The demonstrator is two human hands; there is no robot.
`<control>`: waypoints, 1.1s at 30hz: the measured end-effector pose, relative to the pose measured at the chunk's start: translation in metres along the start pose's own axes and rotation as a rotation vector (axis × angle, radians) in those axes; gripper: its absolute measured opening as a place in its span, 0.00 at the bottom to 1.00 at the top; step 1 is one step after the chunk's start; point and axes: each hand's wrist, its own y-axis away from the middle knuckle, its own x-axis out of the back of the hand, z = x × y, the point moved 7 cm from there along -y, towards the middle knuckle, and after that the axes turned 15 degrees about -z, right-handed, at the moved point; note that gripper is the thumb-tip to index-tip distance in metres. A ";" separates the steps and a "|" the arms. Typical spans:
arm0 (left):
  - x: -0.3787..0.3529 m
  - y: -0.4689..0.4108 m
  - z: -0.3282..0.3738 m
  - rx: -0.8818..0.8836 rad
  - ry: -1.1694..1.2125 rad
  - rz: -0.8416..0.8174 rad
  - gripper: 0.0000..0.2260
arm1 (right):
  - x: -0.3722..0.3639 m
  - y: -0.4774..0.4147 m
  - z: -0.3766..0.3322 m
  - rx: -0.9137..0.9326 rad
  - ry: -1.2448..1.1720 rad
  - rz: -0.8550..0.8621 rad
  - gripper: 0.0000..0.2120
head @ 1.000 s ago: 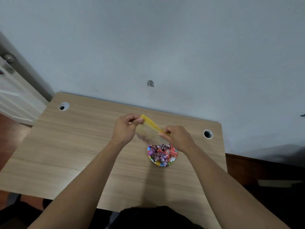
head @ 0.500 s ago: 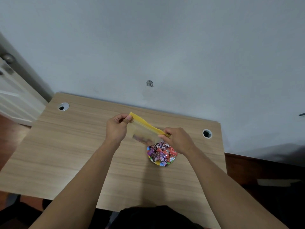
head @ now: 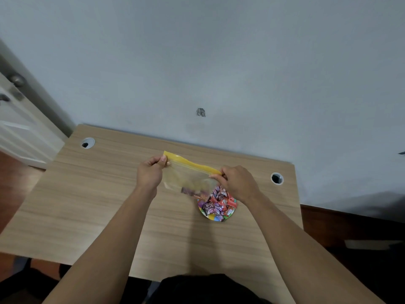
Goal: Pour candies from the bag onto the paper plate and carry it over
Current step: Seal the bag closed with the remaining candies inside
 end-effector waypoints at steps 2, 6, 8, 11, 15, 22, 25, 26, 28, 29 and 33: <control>0.001 0.000 -0.002 0.025 0.005 -0.002 0.10 | 0.006 0.000 -0.008 0.029 0.009 0.018 0.24; 0.005 0.001 -0.010 0.097 0.006 -0.083 0.09 | 0.016 0.004 -0.013 0.073 -0.060 0.051 0.18; 0.007 0.003 -0.012 0.100 0.023 -0.143 0.08 | 0.016 0.004 -0.007 0.063 -0.211 0.061 0.16; 0.007 0.008 -0.013 0.102 0.037 -0.200 0.08 | 0.018 0.009 -0.002 0.013 -0.488 0.111 0.09; 0.011 0.008 -0.017 0.080 -0.017 -0.151 0.07 | 0.016 0.012 -0.004 0.007 -0.586 0.121 0.06; -0.041 0.030 0.048 -0.652 -0.940 -0.305 0.20 | 0.012 0.011 -0.015 0.133 -0.444 0.066 0.06; -0.066 0.023 0.037 -0.544 -1.178 -0.461 0.18 | 0.012 0.010 -0.022 0.199 -0.398 0.068 0.06; -0.071 0.020 0.035 -0.513 -1.190 -0.490 0.16 | 0.013 0.010 -0.023 0.206 -0.399 0.073 0.06; -0.079 0.018 0.038 -0.510 -1.173 -0.507 0.11 | 0.013 0.012 -0.023 0.211 -0.409 0.088 0.06; -0.081 0.018 0.039 -0.521 -1.165 -0.504 0.10 | 0.013 0.012 -0.023 0.209 -0.420 0.094 0.07; -0.088 0.018 0.036 -0.516 -1.107 -0.524 0.08 | 0.012 0.015 -0.016 0.182 -0.496 0.118 0.06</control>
